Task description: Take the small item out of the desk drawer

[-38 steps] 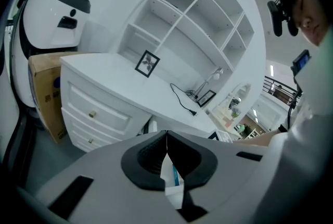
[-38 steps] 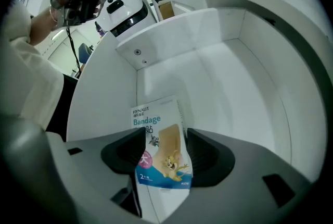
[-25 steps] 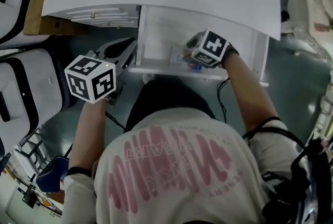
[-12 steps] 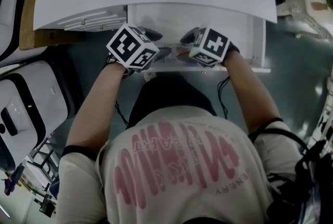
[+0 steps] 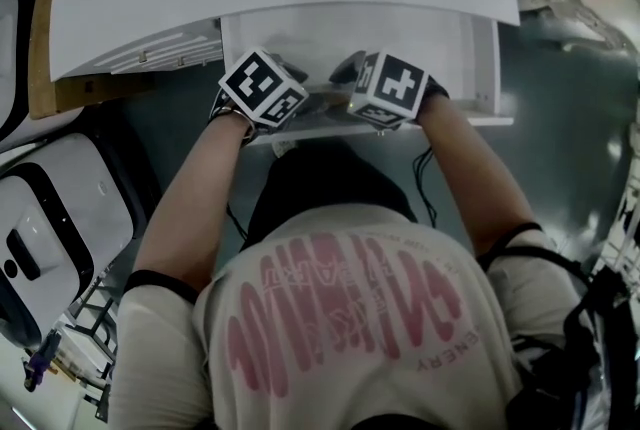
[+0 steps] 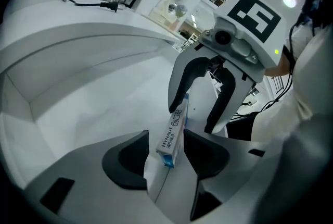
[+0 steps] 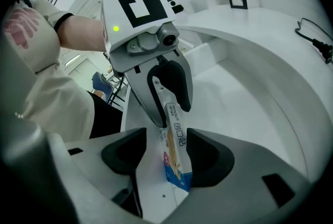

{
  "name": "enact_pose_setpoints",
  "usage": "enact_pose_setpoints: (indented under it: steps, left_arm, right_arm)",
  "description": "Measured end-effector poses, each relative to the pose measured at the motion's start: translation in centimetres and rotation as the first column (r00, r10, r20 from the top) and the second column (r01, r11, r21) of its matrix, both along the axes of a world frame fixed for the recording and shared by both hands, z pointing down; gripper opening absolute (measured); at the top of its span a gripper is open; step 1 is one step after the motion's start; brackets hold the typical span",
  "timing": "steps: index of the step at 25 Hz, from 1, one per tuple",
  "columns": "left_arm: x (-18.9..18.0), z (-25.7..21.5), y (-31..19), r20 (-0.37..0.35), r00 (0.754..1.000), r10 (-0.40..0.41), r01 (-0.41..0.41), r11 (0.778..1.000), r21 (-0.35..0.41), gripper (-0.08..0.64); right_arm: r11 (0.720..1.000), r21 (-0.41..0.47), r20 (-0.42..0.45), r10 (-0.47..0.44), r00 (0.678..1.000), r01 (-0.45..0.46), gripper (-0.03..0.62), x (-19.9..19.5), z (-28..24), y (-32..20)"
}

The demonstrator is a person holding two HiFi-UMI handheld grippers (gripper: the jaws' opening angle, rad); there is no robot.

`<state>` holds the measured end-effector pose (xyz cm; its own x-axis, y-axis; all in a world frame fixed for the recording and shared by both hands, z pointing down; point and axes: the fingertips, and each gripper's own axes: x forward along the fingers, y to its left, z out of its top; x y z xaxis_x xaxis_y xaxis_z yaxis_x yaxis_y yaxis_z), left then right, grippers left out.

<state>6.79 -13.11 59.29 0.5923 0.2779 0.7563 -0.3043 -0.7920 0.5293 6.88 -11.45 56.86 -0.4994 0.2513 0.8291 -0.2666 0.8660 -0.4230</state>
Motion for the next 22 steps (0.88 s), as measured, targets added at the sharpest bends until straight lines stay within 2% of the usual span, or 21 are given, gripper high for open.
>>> enact_pose_setpoints:
  steps: [8, 15, 22]
  left_arm:
    - [0.8, 0.6, 0.9, -0.006, 0.999, 0.054, -0.054, 0.998, -0.020, 0.167]
    - [0.9, 0.3, 1.0, -0.016, 0.997, 0.072, -0.073, 0.997, -0.024, 0.149]
    - [1.3, -1.2, -0.1, -0.066, 0.998, 0.010, -0.011, 1.000, -0.018, 0.120]
  right_arm:
    - [1.000, -0.020, 0.014, 0.014, 1.000, -0.014, 0.258, 0.0, -0.1, 0.0]
    - [0.999, -0.025, 0.014, 0.029, 1.000, -0.028, 0.259, 0.2, -0.3, 0.0]
    - [0.988, 0.030, 0.020, 0.154, 0.988, -0.154, 0.272, 1.0, -1.0, -1.9]
